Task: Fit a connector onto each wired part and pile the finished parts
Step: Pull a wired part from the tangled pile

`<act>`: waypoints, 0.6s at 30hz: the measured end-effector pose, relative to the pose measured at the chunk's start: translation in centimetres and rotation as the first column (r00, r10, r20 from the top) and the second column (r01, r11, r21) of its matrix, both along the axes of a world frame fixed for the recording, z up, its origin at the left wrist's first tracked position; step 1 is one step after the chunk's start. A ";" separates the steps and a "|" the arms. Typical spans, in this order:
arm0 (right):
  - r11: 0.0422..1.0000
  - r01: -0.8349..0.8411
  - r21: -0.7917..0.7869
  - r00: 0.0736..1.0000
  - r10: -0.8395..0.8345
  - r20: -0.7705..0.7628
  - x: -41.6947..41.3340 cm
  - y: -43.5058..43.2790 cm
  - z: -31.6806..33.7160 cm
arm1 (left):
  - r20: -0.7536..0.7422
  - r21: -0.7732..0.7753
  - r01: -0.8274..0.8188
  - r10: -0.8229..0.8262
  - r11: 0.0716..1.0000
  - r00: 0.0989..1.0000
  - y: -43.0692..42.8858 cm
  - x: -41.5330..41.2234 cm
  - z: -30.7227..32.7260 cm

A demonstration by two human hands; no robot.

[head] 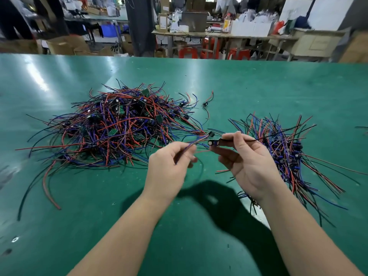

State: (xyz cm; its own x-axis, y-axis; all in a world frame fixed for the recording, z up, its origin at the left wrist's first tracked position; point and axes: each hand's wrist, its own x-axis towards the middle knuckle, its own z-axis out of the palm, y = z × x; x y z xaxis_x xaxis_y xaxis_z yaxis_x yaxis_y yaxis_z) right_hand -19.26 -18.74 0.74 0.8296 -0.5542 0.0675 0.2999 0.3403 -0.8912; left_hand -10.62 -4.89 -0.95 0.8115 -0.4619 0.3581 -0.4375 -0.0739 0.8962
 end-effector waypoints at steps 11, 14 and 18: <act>0.964 0.001 0.265 1.000 0.000 -0.005 -0.4 -1.1 0.8 | 0.120 0.318 -0.498 0.487 0.807 0.865 2.4 3.7 0.8; 0.943 -0.037 0.331 0.999 0.022 0.050 -0.5 -1.3 1.1 | 0.335 0.609 -0.569 0.471 0.553 0.816 3.0 4.3 0.3; 0.971 -0.020 0.237 0.997 0.036 -0.065 -0.4 -0.9 1.1 | 0.448 0.331 -0.573 0.410 0.750 0.795 2.5 3.3 0.8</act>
State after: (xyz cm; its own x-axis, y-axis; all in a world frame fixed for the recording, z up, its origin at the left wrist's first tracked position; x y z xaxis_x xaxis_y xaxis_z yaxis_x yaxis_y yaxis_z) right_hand -19.66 -19.64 1.88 0.8432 -0.5240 -0.1203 0.2279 0.5510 -0.8028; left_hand -7.32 -2.40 -0.18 0.8377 -0.1998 0.5083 -0.4849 -0.7004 0.5238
